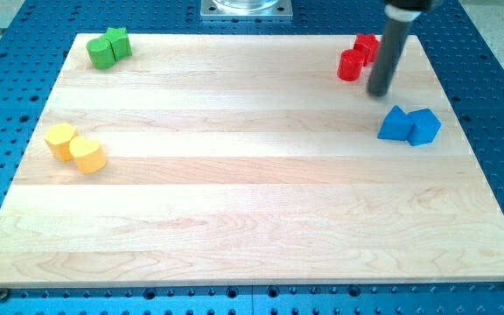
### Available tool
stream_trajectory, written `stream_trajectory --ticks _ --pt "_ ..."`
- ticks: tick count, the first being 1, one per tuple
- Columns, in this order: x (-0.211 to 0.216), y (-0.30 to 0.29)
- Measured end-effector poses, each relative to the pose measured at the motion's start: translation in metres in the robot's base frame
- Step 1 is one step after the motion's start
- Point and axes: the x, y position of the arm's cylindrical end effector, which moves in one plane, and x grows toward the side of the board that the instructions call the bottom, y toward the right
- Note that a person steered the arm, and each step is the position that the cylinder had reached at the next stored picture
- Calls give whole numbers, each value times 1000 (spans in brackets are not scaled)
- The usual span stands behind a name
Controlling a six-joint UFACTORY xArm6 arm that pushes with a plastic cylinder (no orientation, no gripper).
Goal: Separate the red blocks
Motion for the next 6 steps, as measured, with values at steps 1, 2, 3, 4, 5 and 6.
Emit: stream_trajectory --ticks 1,2,3,4,5,6 --pt "-70 29" --pt "-99 29" --pt "-94 -3" --pt "-35 -71" --pt "-7 -124" --pt "-2 -187"
